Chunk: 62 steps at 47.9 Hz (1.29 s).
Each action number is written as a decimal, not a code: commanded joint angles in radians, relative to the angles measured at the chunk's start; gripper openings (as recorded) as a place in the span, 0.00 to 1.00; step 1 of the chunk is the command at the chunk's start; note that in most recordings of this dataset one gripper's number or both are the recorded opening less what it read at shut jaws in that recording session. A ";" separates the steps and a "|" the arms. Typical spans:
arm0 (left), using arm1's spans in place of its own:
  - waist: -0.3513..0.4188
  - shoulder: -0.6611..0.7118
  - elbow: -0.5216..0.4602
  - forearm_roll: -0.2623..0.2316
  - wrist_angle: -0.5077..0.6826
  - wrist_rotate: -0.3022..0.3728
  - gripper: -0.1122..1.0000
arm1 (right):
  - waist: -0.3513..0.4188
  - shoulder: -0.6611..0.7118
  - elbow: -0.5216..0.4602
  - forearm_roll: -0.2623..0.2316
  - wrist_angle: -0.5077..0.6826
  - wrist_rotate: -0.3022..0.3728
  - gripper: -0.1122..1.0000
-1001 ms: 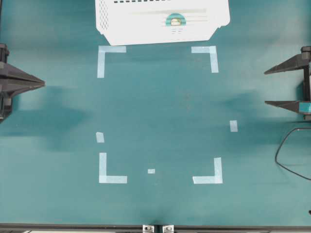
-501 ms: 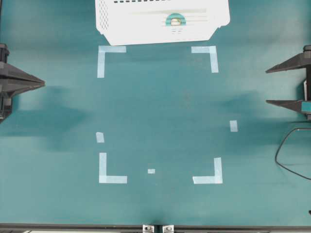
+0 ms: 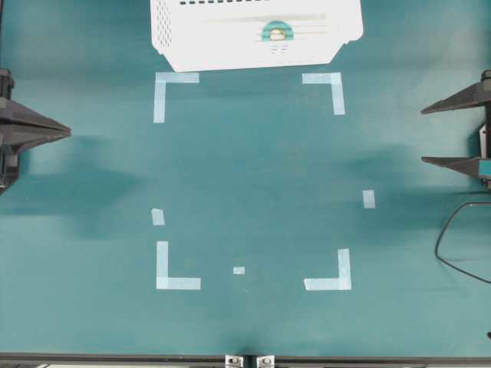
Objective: Put the tape in the middle into the white basket.
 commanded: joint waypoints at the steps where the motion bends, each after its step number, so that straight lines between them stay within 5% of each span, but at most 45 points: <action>1: 0.005 0.008 -0.012 0.000 -0.008 -0.002 0.00 | 0.002 0.009 -0.018 -0.005 -0.003 0.000 0.94; 62: 0.005 0.008 -0.014 0.000 -0.008 -0.002 0.00 | 0.000 0.000 0.094 -0.008 -0.135 0.002 0.94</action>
